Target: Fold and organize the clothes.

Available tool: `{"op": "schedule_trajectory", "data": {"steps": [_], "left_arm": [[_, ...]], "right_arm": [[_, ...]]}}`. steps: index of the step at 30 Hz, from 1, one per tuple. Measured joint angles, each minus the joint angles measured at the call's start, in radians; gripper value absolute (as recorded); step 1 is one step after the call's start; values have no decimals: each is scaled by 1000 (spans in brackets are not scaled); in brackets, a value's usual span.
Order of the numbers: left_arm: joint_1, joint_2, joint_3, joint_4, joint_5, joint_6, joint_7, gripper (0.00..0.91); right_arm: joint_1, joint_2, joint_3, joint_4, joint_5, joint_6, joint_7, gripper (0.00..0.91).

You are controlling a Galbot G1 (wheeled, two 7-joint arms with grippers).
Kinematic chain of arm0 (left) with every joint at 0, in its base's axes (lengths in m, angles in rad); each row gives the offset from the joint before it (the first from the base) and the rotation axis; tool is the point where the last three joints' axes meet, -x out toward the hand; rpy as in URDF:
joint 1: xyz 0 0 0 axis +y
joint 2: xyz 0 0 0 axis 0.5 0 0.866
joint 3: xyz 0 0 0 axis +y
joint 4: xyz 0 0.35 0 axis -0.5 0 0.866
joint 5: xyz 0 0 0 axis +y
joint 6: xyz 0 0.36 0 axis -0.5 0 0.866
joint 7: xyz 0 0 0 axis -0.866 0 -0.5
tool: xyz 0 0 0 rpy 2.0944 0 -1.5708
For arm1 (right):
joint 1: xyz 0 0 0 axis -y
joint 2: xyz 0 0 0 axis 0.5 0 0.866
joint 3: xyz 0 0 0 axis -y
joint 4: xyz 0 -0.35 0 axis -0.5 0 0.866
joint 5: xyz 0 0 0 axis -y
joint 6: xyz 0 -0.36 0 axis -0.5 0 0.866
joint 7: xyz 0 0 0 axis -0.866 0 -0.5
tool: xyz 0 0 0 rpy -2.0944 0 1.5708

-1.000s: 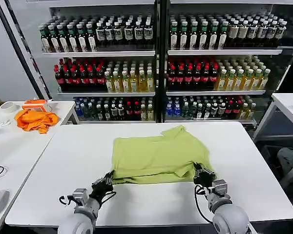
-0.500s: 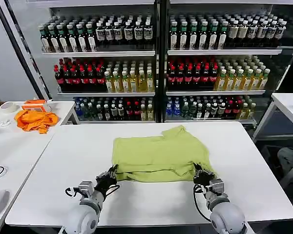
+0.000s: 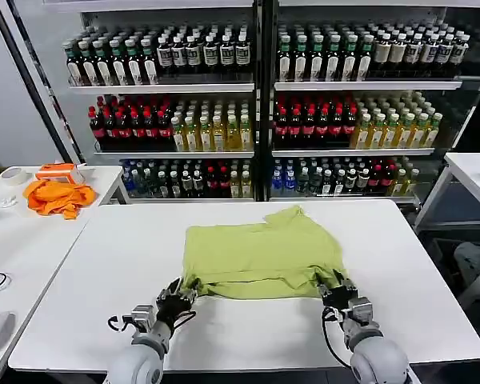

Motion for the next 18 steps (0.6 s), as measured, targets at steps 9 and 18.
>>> {"op": "schedule_trajectory", "data": {"steps": [9,18], "left_arm": [[21,-17,2,-5,11,2,-7,806],[24,-23,9,8,19,1,-9,20]], "right_arm": [[-17,17,31,-20,-11,-21,10,615],[-8,35,19,-68,-1,-30,21,0]]}}
